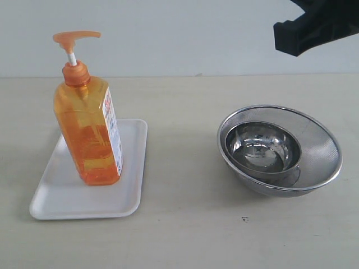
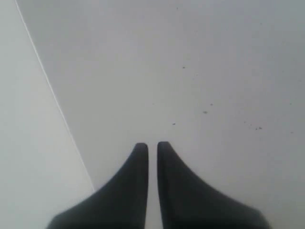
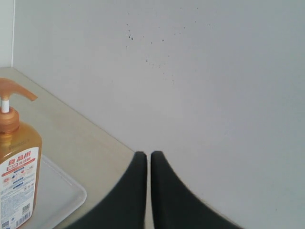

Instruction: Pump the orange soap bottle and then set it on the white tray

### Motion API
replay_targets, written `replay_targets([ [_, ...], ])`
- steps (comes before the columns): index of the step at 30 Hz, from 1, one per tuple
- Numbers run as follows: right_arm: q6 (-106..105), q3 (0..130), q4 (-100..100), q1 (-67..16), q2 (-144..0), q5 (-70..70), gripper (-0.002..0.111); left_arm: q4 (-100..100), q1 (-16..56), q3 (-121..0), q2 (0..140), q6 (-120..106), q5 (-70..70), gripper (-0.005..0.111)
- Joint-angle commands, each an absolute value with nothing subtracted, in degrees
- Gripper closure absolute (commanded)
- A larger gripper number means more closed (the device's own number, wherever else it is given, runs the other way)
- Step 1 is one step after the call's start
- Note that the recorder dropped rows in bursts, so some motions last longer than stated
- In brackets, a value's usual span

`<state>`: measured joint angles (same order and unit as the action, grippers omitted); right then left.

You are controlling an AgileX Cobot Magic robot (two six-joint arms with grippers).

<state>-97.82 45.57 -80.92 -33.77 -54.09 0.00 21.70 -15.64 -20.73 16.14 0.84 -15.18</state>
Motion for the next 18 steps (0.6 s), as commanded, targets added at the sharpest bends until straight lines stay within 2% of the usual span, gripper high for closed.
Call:
replay_targets([
  [1,-97.68,45.11,-80.99,-33.85,-53.84,-0.30,0.108,11.30,-15.33,-20.29,15.80,-12.89,-12.48,0.102],
  [18,-97.68,45.11,-80.33,-33.85,-53.84,-0.64,0.108,9.41,-15.33,-20.29,15.80,-1.42,-9.25,0.102],
])
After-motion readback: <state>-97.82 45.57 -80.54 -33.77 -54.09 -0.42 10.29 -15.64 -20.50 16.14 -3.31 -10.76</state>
